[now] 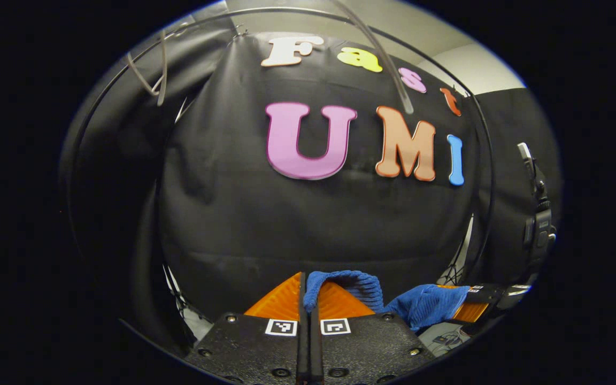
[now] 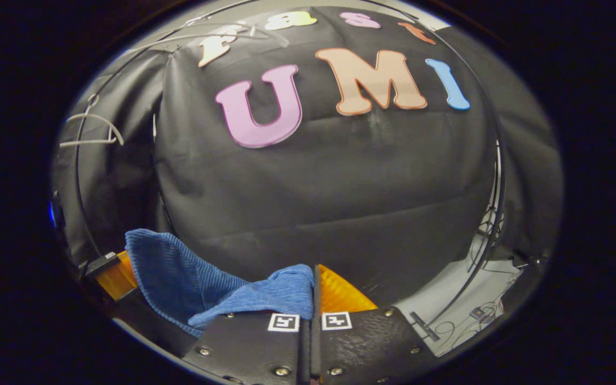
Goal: Grasp the clothes on the hanger with both hands and then place them into the laundry hamper below.
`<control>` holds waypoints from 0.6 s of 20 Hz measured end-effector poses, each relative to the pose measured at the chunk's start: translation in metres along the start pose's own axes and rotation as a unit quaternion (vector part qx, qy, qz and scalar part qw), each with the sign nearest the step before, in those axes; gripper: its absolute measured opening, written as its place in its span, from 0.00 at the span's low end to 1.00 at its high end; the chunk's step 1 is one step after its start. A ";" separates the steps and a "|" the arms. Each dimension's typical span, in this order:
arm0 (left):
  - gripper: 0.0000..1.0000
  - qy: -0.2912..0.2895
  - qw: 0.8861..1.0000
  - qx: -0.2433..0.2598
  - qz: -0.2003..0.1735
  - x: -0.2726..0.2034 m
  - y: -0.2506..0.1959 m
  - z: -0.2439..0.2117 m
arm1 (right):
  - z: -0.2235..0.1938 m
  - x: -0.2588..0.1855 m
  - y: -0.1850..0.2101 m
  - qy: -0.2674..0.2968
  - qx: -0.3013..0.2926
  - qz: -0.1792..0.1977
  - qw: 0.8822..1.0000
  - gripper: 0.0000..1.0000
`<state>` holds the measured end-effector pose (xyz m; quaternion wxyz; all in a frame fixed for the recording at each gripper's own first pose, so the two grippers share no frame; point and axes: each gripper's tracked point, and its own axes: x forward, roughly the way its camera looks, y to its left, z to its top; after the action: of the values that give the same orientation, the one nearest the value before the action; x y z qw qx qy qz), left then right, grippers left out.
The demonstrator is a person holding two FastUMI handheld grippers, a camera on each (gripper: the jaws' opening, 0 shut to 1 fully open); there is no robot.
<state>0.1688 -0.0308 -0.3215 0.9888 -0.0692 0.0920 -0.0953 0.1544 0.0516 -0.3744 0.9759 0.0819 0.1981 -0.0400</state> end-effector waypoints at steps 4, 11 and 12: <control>0.02 0.050 0.999 0.000 -0.003 0.006 0.008 -0.058 | -0.048 0.012 -0.019 0.032 -0.020 -0.029 0.999 0.01; 0.03 0.123 0.992 0.020 -0.003 0.010 0.010 -0.133 | -0.127 0.021 -0.043 0.106 -0.012 -0.056 0.993 0.04; 0.04 0.138 0.990 0.022 0.000 0.009 0.015 -0.148 | -0.141 0.020 -0.047 0.120 -0.013 -0.061 0.991 0.04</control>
<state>0.1516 -0.0355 -0.4699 0.9679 -0.0341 0.2257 -0.1056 0.1142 0.0296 -0.5169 0.9417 0.0612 0.3193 -0.0869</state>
